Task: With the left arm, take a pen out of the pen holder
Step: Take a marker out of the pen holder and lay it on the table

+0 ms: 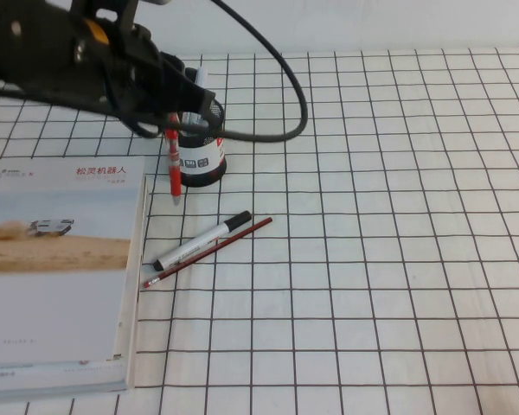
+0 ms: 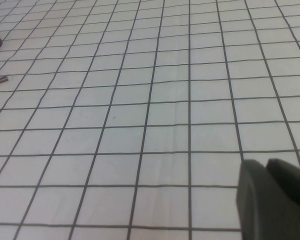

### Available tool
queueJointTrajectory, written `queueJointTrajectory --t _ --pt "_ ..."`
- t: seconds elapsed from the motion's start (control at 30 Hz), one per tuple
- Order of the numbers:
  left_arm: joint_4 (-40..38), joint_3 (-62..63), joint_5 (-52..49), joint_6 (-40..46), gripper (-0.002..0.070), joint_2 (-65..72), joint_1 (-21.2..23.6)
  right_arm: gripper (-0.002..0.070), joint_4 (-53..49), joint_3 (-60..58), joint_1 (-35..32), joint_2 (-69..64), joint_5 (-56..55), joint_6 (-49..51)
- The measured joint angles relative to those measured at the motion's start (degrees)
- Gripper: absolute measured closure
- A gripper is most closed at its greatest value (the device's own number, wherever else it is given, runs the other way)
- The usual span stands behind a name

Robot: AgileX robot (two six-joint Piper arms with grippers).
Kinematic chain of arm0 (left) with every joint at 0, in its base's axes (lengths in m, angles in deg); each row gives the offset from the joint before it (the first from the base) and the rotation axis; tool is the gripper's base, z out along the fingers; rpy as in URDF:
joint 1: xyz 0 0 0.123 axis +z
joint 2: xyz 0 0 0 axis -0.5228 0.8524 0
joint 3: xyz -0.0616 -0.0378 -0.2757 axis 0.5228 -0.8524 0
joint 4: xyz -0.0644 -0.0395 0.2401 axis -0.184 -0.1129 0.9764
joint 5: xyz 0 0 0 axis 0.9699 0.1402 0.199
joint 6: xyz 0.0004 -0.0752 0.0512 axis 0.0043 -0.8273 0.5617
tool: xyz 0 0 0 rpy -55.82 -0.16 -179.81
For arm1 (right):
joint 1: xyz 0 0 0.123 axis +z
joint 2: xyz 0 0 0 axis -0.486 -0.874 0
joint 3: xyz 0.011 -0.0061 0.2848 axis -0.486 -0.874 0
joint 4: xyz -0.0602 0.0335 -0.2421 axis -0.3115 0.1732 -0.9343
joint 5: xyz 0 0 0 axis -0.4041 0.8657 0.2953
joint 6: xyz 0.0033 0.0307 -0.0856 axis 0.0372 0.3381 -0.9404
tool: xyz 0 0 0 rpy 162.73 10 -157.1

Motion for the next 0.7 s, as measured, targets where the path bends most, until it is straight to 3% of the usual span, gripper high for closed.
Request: queueJointTrajectory --t 0.37,0.7 --pt "0.45 13.47 -27.3 5.11 0.057 9.25 0.0 0.0691 0.0 0.0 0.0 0.0 0.0 0.0" --pt "7.14 17.68 -29.15 9.45 0.057 19.56 -4.25 0.0691 0.0 0.0 0.0 0.0 0.0 0.0"
